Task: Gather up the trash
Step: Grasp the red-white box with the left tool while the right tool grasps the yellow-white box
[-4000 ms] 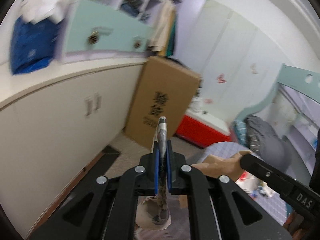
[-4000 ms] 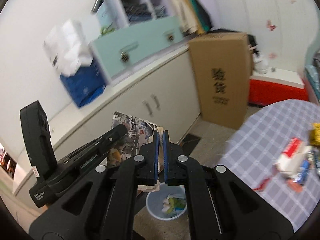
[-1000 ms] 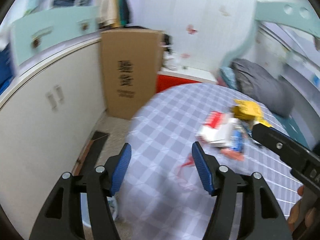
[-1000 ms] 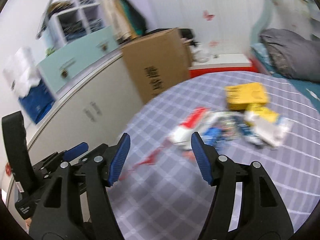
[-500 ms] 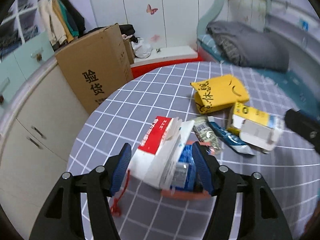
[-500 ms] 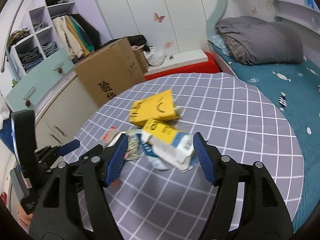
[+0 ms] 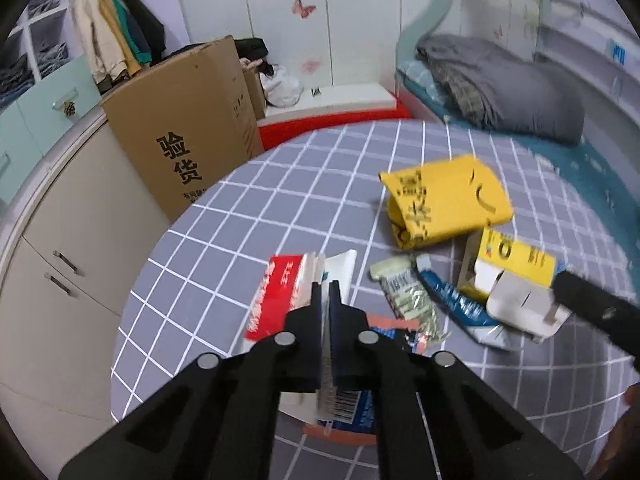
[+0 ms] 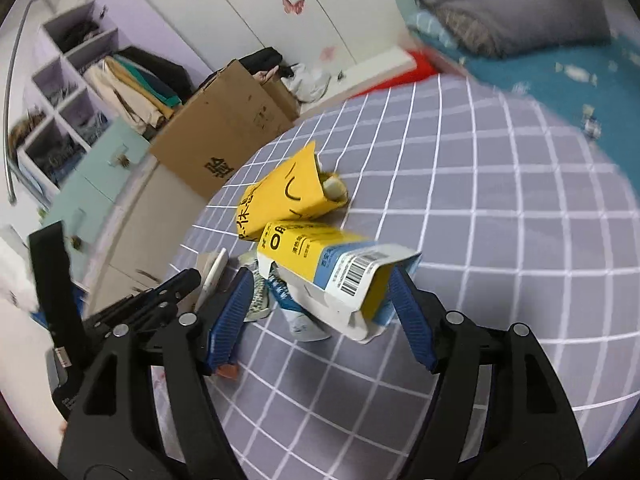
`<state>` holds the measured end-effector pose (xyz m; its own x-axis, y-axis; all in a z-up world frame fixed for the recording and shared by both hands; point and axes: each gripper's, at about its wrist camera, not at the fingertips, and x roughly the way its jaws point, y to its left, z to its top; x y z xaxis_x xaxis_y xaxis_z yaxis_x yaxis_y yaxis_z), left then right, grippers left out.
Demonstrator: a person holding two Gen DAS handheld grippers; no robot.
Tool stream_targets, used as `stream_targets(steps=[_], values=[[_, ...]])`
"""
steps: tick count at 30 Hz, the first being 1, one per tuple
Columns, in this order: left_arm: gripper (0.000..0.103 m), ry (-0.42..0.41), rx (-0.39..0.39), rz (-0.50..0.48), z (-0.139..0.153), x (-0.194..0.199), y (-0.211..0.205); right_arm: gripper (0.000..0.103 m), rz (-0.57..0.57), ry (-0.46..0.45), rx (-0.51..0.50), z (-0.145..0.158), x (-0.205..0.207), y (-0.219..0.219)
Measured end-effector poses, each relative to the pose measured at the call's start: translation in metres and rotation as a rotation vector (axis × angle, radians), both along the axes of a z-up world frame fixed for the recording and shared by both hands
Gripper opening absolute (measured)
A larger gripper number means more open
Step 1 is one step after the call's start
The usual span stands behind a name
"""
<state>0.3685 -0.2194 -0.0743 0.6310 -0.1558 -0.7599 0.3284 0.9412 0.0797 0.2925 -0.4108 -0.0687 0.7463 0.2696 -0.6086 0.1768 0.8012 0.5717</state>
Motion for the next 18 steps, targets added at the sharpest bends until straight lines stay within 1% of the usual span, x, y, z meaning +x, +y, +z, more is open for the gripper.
stream_targets(steps=[2, 4, 5, 6, 7, 9, 12, 15, 18], values=[[0.002, -0.019, -0.032, 0.016, 0.006, -0.001, 0.006, 0.069, -0.013, -0.004, 0.042, -0.006, 0.005, -0.005], [0.001, -0.037, -0.073, 0.023, 0.013, -0.003, 0.013, 0.056, -0.015, -0.019, 0.086, -0.010, 0.008, -0.011], [0.001, -0.040, -0.100, 0.024, 0.017, -0.003, 0.017, 0.042, -0.017, -0.021, 0.091, -0.011, 0.008, -0.012], [0.001, -0.043, -0.116, 0.027, 0.019, -0.004, 0.019, 0.031, -0.007, -0.030, 0.086, -0.010, 0.009, -0.011], [0.001, -0.049, -0.144, 0.032, 0.022, -0.005, 0.024, 0.027, 0.003, -0.040, 0.079, -0.008, 0.008, -0.010], [0.001, -0.057, -0.181, 0.038, 0.027, -0.008, 0.031, 0.015, 0.008, -0.075, 0.045, 0.001, 0.004, -0.003], [0.001, -0.074, -0.247, 0.045, 0.035, -0.012, 0.042, 0.007, 0.006, -0.116, -0.021, 0.017, -0.002, 0.008], [0.001, -0.073, -0.317, 0.052, 0.044, -0.017, 0.053, 0.006, 0.005, -0.146, -0.073, 0.034, -0.009, 0.019], [0.001, -0.067, -0.352, 0.052, 0.050, -0.022, 0.062, 0.006, 0.027, -0.162, -0.079, 0.046, -0.013, 0.029]])
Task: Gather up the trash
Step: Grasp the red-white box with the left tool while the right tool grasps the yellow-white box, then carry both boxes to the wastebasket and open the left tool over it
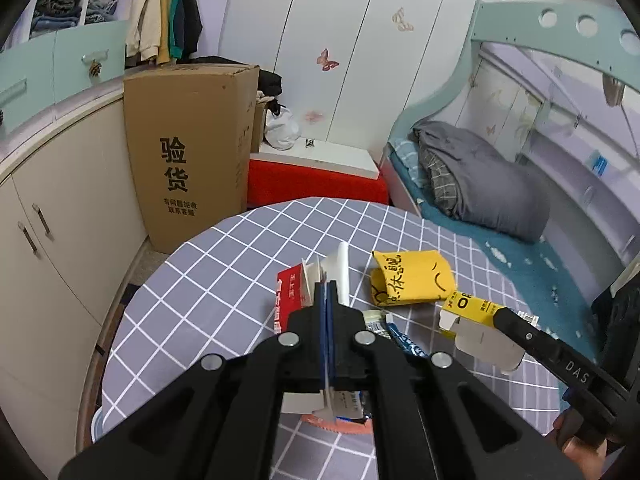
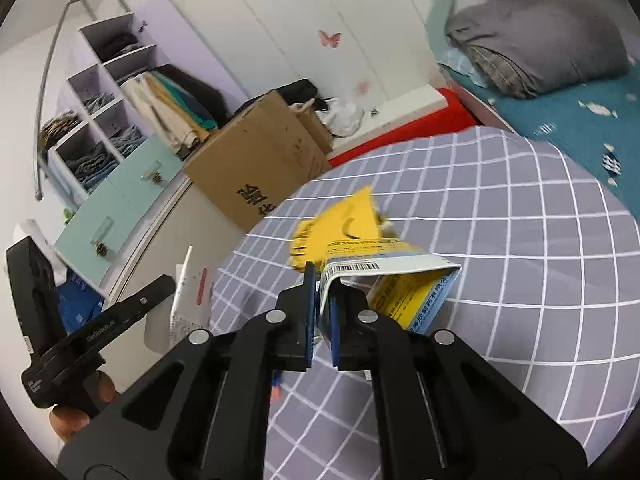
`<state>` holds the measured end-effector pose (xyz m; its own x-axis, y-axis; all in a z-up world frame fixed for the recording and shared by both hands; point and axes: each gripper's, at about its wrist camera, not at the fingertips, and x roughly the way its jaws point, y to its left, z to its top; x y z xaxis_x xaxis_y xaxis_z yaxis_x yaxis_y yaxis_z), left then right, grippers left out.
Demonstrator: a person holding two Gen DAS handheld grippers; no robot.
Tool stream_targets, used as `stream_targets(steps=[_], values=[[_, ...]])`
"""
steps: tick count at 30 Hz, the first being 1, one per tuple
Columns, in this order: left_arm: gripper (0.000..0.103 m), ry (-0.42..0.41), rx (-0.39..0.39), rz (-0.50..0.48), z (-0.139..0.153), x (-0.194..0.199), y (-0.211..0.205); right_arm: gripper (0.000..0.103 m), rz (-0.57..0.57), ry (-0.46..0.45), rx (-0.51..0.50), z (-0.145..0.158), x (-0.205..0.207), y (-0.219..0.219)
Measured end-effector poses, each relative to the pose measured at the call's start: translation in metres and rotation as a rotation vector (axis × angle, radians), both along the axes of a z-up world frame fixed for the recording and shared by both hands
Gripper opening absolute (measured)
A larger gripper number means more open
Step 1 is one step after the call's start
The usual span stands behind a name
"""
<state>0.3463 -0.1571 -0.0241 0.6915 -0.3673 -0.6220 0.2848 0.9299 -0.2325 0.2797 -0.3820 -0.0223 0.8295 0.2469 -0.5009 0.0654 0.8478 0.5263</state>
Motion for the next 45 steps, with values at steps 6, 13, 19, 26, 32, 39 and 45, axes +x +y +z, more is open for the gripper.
stream_targets(steps=[6, 13, 19, 26, 32, 39, 45], values=[[0.001, -0.014, -0.040, -0.002, 0.012, -0.016, 0.023, 0.006, 0.052, -0.030, -0.036, 0.022, -0.009, 0.032], [0.001, -0.049, -0.069, 0.033, 0.027, -0.039, 0.070, 0.006, 0.159, -0.056, -0.083, 0.040, -0.014, 0.101], [0.001, -0.071, -0.070, 0.112, 0.031, -0.056, 0.130, 0.006, 0.287, -0.055, -0.121, 0.044, -0.011, 0.180], [0.001, -0.045, -0.046, 0.227, 0.005, -0.072, 0.210, 0.006, 0.423, -0.028, -0.149, 0.028, -0.005, 0.272], [0.001, 0.030, -0.055, 0.350, -0.037, -0.078, 0.293, 0.006, 0.542, 0.030, -0.186, -0.004, 0.001, 0.351], [0.001, 0.164, -0.073, 0.462, -0.104, -0.074, 0.371, 0.006, 0.651, 0.131, -0.231, -0.058, 0.012, 0.429], [0.001, 0.267, -0.018, 0.515, -0.164, -0.066, 0.402, 0.006, 0.693, 0.239, -0.271, -0.118, 0.024, 0.474]])
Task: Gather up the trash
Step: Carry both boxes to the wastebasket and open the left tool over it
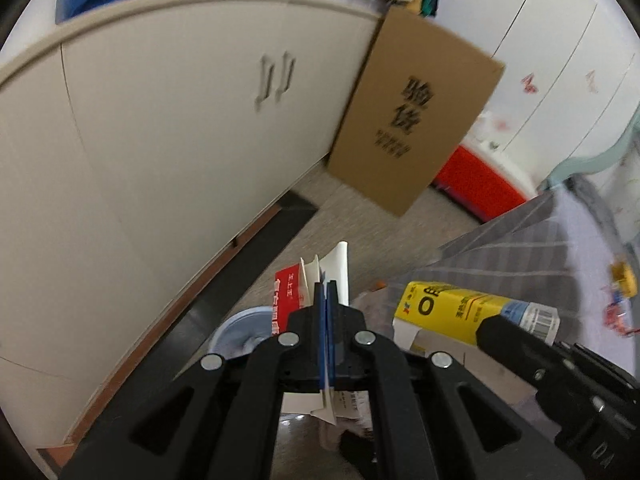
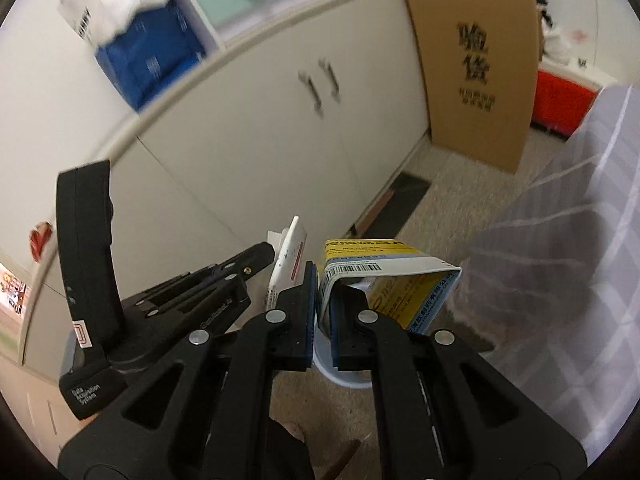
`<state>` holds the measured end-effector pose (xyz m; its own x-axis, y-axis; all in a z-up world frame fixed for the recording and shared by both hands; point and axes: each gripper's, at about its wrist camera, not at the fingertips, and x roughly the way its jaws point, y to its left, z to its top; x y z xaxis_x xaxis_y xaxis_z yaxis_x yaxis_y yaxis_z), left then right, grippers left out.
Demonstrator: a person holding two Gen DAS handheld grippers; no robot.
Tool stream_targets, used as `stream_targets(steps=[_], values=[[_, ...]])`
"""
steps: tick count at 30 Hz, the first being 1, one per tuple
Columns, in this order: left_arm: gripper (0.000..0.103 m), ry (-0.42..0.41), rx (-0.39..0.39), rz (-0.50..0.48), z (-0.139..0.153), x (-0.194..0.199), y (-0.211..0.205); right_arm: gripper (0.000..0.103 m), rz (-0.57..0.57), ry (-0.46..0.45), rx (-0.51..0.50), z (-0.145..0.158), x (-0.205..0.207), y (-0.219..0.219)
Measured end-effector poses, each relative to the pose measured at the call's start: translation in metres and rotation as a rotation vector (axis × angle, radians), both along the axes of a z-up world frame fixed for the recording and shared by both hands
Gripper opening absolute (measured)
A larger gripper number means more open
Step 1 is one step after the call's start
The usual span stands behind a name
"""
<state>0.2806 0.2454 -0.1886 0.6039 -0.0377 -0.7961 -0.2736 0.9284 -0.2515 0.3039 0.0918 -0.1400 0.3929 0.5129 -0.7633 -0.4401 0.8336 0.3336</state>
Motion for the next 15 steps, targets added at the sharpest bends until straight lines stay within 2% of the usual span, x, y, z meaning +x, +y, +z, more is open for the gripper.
stream_targets(steps=[5, 12, 13, 15], values=[[0.001, 0.077, -0.035, 0.015, -0.043, 0.014, 0.016, 0.006, -0.004, 0.055, -0.049, -0.039, 0.007, 0.015], [0.004, 0.148, -0.075, 0.037, -0.086, 0.024, 0.021, 0.006, -0.022, 0.110, -0.091, -0.073, 0.019, 0.018], [0.007, 0.164, -0.085, 0.034, -0.090, 0.027, 0.019, 0.006, -0.024, 0.116, -0.095, -0.077, 0.020, 0.017], [0.041, 0.184, -0.092, 0.036, -0.098, 0.027, 0.020, 0.006, -0.026, 0.130, -0.100, -0.084, 0.022, 0.017]])
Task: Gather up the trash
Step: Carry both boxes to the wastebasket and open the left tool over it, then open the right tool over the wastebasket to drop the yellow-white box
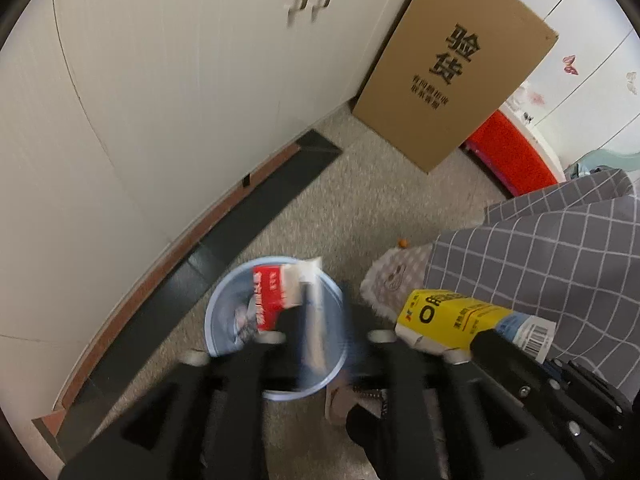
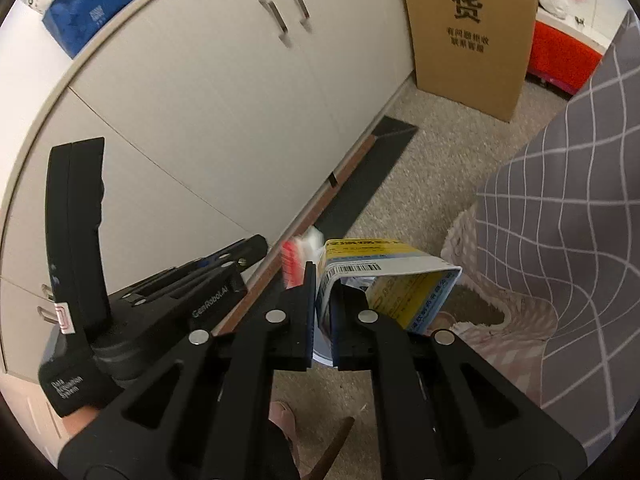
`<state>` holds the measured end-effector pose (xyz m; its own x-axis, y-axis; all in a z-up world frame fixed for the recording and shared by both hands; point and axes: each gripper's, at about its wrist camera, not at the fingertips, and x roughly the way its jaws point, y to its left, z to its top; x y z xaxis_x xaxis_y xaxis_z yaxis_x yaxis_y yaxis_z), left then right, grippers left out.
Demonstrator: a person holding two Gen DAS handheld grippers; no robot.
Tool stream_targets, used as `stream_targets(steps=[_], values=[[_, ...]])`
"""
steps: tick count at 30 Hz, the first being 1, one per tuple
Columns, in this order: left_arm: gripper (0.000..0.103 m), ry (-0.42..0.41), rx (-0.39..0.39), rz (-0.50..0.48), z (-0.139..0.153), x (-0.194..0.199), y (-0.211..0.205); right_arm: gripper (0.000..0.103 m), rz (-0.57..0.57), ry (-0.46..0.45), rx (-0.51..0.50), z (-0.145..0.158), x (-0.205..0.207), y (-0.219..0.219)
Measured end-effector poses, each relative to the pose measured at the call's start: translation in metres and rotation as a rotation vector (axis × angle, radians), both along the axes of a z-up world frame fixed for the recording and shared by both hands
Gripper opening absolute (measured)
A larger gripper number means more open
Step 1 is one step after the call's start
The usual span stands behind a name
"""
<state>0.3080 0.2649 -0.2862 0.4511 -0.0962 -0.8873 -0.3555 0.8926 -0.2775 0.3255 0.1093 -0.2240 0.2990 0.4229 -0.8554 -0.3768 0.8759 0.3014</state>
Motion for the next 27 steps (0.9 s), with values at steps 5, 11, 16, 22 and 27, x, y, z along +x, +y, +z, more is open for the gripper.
stream_targets(steps=[5, 11, 16, 22, 27], values=[[0.049, 0.000, 0.042, 0.000, -0.001, -0.004, 0.000, 0.006, 0.001, 0.017, -0.002, -0.009, 0.000, 0.004], [0.054, -0.011, 0.064, 0.012, 0.005, -0.011, 0.005, 0.006, 0.013, 0.017, 0.002, -0.007, -0.003, 0.012], [0.056, -0.015, 0.072, 0.016, 0.011, -0.020, 0.010, 0.006, 0.023, 0.016, 0.006, -0.006, -0.004, 0.016], [0.059, -0.019, 0.067, 0.041, 0.014, -0.028, 0.020, 0.006, 0.039, 0.022, 0.009, -0.006, -0.006, 0.025], [0.061, -0.025, 0.073, 0.075, 0.016, -0.033, 0.032, 0.008, 0.045, 0.023, 0.005, -0.008, -0.003, 0.034]])
